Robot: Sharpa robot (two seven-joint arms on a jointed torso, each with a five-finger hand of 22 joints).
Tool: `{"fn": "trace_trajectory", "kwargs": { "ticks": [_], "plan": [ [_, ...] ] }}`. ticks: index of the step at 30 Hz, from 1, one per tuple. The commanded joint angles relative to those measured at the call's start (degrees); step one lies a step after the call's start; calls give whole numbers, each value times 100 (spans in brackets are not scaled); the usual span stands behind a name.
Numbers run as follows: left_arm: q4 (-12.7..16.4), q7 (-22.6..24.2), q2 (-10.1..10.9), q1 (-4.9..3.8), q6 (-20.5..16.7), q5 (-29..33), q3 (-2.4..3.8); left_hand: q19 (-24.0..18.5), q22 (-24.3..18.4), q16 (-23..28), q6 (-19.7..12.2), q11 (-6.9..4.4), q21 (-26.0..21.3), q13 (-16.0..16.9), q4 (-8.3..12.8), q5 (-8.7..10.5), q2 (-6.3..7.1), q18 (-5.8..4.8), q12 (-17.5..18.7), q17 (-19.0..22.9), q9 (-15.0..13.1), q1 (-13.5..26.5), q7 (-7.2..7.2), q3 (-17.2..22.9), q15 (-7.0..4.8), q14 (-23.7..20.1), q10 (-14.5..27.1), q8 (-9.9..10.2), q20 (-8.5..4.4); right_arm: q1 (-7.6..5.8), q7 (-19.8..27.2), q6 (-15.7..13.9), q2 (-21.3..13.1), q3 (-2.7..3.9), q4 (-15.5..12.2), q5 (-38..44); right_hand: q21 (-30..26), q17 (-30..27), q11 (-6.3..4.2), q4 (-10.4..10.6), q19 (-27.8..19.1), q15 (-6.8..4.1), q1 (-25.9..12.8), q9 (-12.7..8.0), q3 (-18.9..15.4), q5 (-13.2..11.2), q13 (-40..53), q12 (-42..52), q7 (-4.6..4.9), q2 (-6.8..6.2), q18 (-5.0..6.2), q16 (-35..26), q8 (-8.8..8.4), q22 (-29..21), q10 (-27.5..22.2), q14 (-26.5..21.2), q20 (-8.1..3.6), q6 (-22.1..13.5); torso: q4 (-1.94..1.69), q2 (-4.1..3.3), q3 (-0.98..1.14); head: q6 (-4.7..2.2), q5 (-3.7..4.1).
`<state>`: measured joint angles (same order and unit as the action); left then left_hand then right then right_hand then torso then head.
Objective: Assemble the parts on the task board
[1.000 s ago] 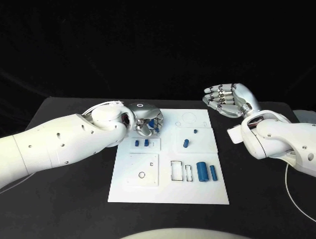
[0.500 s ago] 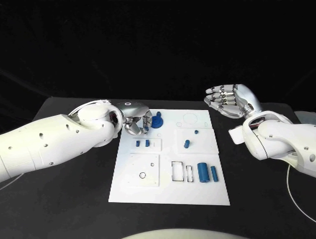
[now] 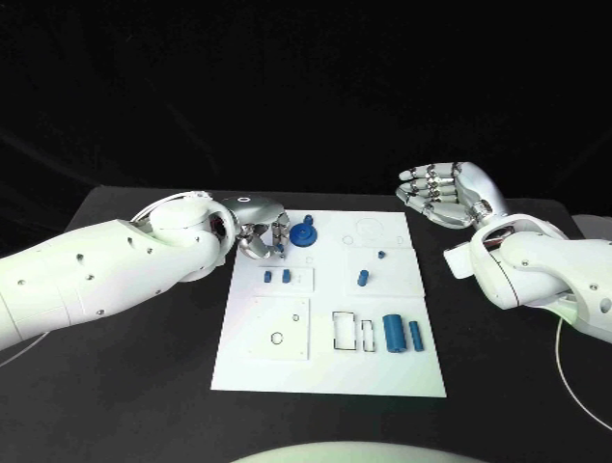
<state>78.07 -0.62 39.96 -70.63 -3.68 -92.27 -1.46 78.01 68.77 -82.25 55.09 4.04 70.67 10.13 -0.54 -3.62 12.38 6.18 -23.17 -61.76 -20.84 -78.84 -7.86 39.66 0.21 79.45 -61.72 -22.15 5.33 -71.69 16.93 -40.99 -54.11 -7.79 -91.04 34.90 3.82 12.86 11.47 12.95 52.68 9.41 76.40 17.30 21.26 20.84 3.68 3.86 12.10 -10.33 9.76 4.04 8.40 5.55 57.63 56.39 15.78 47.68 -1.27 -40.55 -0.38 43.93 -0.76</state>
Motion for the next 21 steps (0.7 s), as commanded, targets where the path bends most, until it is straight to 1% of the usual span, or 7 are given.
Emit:
{"fn": "trace_trajectory", "kwargs": {
  "ticks": [1, 8, 17, 21],
  "plan": [
    [-8, 2, -30, -1, 109, 82, 3, 35, 0, -7, 34, 11, 19, -8, -8, 16, -11, -49, 17, 6, 6, 46, -2, -32, -15, 28, -38, 9, -12, 3, 42, 80, 13, 1, 3, 55, 8, -9, 3, -26, 30, -9, 21, -9, 2, 31, -3, -11, 274, 26, 80, -5, -20, -6, 46, 35, -19, 48, 4, -1, 4, 8, -12],
    [-37, 5, -48, 2, 155, 95, 0, 37, 4, -6, 36, 9, 23, -9, -10, 17, -9, -50, 23, 10, 6, 50, -1, -34, -16, 28, -42, 12, -13, 3, 43, 81, 19, 1, 3, 55, 8, -9, 3, -26, 30, -9, 21, -9, 2, 31, -3, -11, 274, 26, 80, -5, -20, -6, 46, 35, -19, 48, 7, 1, 9, 15, -28],
    [-58, 51, -99, 7, 236, 141, -5, 36, 4, -1, 40, 9, 22, -10, -17, 21, -4, -49, 36, 25, 5, 64, 1, -41, -17, 24, -49, 19, -13, 3, 47, 77, 32, 1, 8, 54, 8, -23, 0, -29, 35, -11, 20, -14, 2, 31, -4, -12, 270, 30, 79, -5, -26, -22, 51, 41, -21, 58, 11, -4, 3, 24, -27],
    [-78, 58, -111, 12, 273, 147, -7, 36, 5, 0, 42, 8, 23, -10, -19, 22, -4, -50, 40, 28, 4, 68, 2, -43, -18, 24, -52, 21, -14, 4, 49, 75, 35, 1, 8, 54, 8, -23, 0, -29, 35, -11, 20, -14, 2, 31, -4, -12, 270, 30, 79, -5, -26, -22, 51, 41, -21, 58, 6, -4, 3, 30, -22]
  ]
}}
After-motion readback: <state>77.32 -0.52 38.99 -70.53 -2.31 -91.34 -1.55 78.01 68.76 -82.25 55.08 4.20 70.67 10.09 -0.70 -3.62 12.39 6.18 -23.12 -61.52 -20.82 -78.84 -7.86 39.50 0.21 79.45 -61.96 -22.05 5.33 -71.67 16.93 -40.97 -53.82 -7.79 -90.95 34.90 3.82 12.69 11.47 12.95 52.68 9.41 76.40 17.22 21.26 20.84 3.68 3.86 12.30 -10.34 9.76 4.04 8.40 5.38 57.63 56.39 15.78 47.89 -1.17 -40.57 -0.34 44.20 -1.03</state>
